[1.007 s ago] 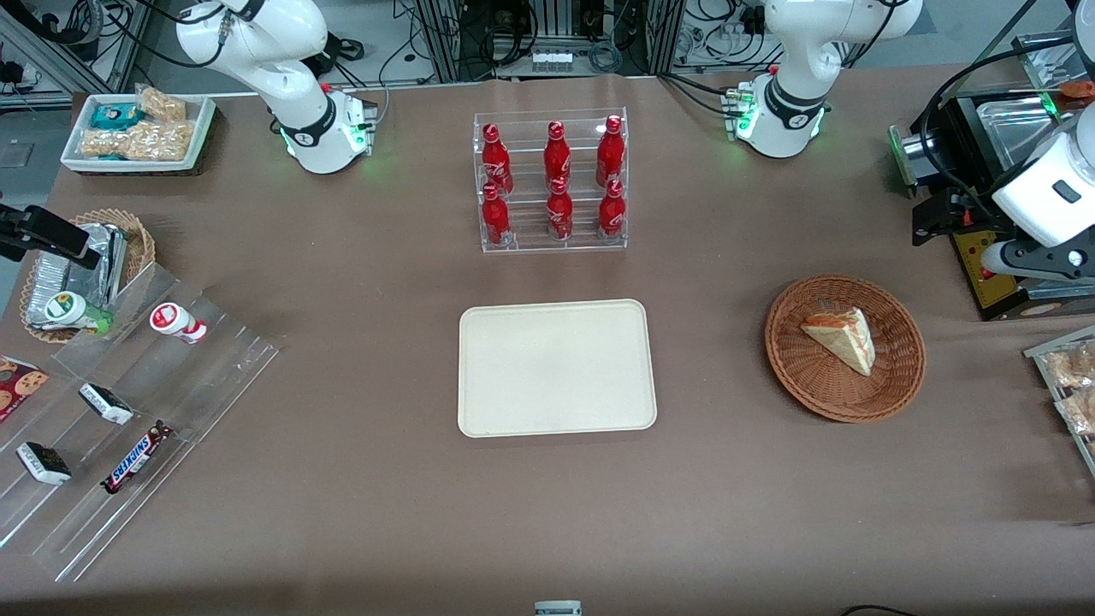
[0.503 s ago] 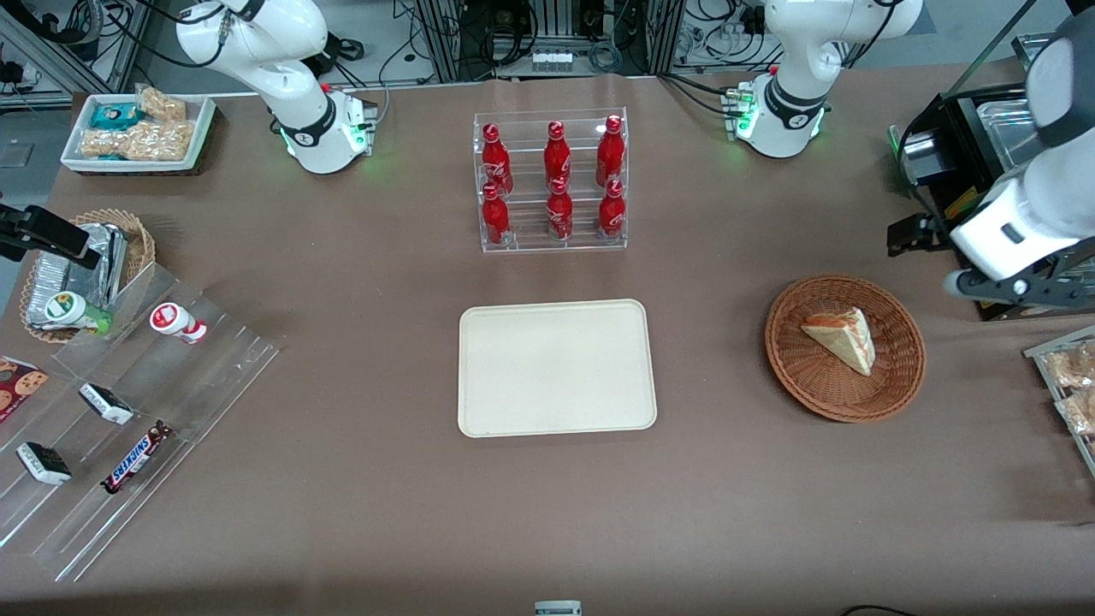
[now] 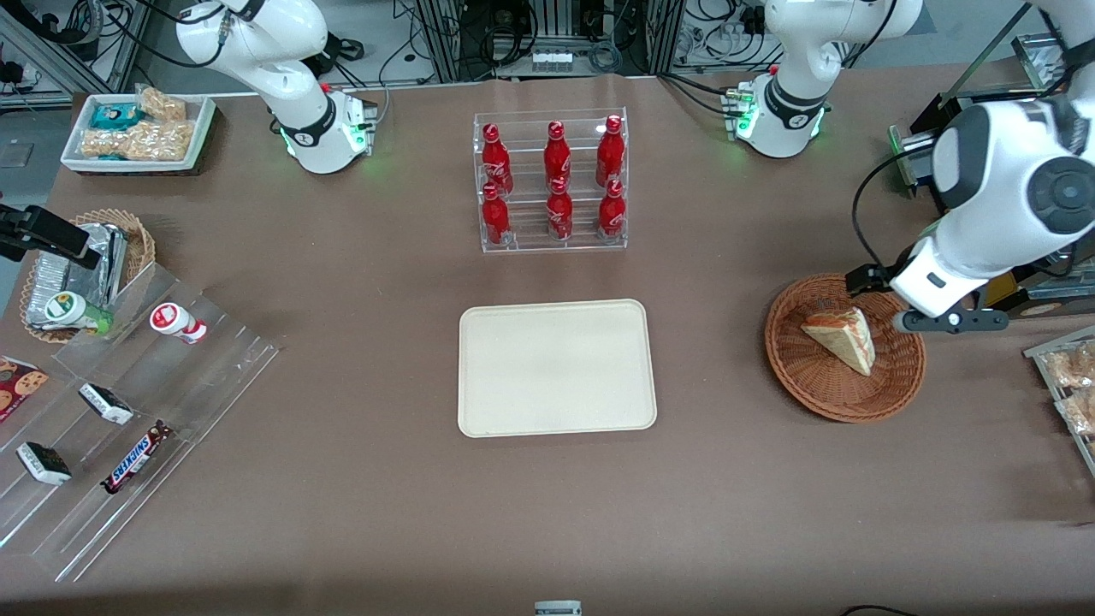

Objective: Place sandwich from basket to tray
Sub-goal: 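Lower the open left gripper onto the sandwich in the basket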

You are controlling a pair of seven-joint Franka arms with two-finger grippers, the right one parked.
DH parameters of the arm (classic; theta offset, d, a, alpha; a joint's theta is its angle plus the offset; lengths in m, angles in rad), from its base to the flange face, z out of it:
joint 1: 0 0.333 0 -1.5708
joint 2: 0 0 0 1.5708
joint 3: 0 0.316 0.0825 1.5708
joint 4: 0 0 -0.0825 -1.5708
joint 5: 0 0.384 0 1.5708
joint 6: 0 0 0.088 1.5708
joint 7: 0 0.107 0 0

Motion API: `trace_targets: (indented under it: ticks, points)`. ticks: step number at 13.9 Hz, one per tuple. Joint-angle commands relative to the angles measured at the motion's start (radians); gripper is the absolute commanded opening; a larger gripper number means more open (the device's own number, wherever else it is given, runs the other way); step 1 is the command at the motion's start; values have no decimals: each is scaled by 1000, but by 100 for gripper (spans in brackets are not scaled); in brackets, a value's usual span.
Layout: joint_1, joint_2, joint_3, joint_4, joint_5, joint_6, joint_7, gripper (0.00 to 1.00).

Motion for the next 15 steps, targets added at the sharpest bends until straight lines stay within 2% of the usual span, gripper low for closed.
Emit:
trace_targets:
  ticks: [1, 7, 10, 13, 14, 15]
  points:
    - [50, -34, -3, -153, 27, 189, -136, 100]
    - [56, 125, -3, -144, 20, 346, -705, 100]
    - [55, 199, -3, -117, 10, 395, -894, 100]
    - [58, 234, -3, -131, 12, 415, -937, 100]
    - [56, 236, -3, -138, 12, 407, -944, 95]
    - [56, 234, -3, -138, 10, 406, -1003, 62]
